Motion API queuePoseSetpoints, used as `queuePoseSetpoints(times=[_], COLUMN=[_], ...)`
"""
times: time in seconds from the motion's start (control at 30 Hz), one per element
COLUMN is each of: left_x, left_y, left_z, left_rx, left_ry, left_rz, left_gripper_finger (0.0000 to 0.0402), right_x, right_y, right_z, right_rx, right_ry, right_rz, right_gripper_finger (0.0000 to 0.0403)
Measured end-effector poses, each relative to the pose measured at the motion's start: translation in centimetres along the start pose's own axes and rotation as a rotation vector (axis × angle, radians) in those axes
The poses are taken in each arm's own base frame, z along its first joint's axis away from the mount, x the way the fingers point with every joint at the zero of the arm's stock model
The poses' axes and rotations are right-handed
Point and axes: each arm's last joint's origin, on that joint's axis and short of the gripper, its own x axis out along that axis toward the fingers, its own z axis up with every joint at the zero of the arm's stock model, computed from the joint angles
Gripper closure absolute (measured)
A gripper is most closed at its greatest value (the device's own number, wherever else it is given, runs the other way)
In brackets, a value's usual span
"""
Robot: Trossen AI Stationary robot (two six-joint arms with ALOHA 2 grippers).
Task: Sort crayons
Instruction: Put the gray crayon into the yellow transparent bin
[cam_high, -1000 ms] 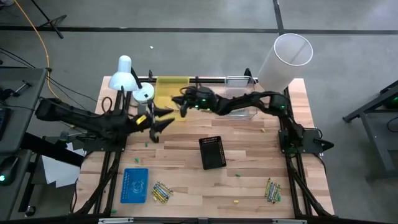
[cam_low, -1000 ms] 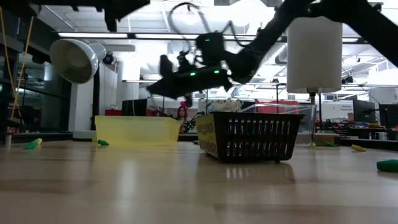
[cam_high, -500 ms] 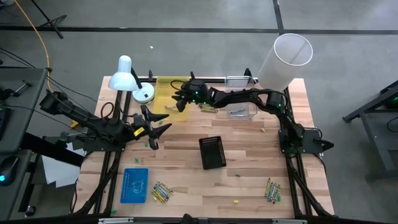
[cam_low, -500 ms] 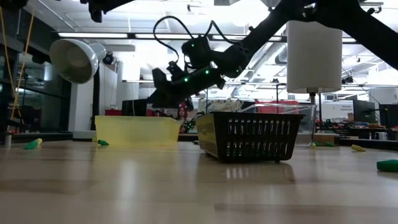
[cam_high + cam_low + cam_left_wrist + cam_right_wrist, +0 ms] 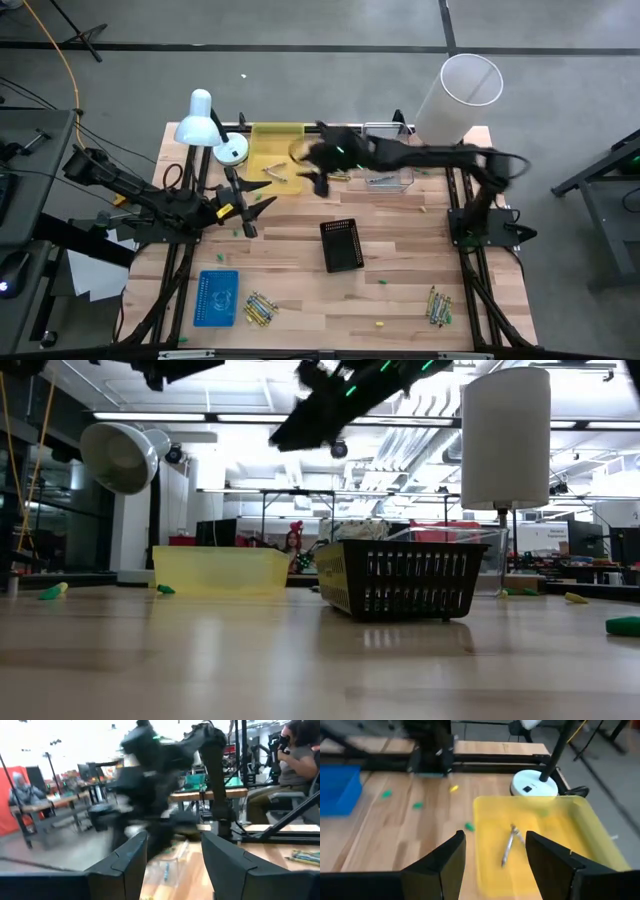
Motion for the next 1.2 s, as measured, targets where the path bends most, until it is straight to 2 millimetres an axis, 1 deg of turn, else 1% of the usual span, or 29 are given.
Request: queuePoseSetpoints(times=[0.07,0.13,0.23,0.33,0.43,0.5,0.57,0.67,0.73,0.8,0.9,1.0,1.1,1.2], left_x=[0.0,0.0,0.0,0.1,0.1,0.2,0.5,1.0,1.4,1.5,2.0,2.3,2.5,2.2], left_y=[0.0,0.0,-0.2,-0.5,-1.1,-1.8,-3.1,-5.5,-7.3,-9.0,-11.2,-13.1,-14.5,-15.5], left_z=[0.0,0.0,0.1,0.1,0.3,0.9,1.5,1.7,1.6,1.0,0.0,-1.1,-2.3,-3.6], left_rx=[0.052,0.074,0.069,0.012,-0.064,-0.080,-0.031,0.106,0.217,0.317,0.356,0.321,0.287,0.308], left_ry=[0.002,-0.001,-0.021,-0.045,-0.032,0.018,0.122,0.340,0.485,0.626,0.787,0.920,1.030,1.107], left_rz=[-0.001,-0.007,-0.073,-0.180,-0.262,-0.298,-0.351,-0.402,-0.446,-0.504,-0.590,-0.685,-0.760,-0.793], left_gripper_finger=[0.0227,0.0227,0.0227,0.0227,0.0227,0.0227,0.0228,0.0232,0.0235,0.0236,0.0236,0.0236,0.0236,0.0236], right_x=[-3.1,-6.3,-10.5,-13.5,-15.5,-16.1,-16.5,-16.4,-16.2,-16.1,-16.0,-16.0,-16.0,-15.9], right_y=[2.4,4.6,8.1,10.9,12.5,13.1,13.6,14.1,14.3,14.4,14.5,14.5,14.4,14.2], right_z=[-0.6,-2.1,-5.5,-9.1,-11.7,-13.1,-13.8,-14.1,-13.9,-13.4,-12.9,-12.6,-12.6,-12.7], right_rx=[-0.039,-0.034,0.036,0.123,0.196,0.227,0.242,0.238,0.217,0.187,0.131,0.105,0.107,0.113], right_ry=[-0.004,-0.039,-0.167,-0.368,-0.568,-0.649,-0.688,-0.678,-0.672,-0.682,-0.682,-0.680,-0.672,-0.663], right_rz=[-0.053,-0.124,-0.178,-0.160,-0.091,-0.041,-0.005,-0.008,-0.017,-0.028,-0.053,-0.083,-0.110,-0.120], right_gripper_finger=[0.0203,0.0203,0.0203,0.0203,0.0203,0.0203,0.0203,0.0203,0.0203,0.0203,0.0203,0.0203,0.0203,0.0203])
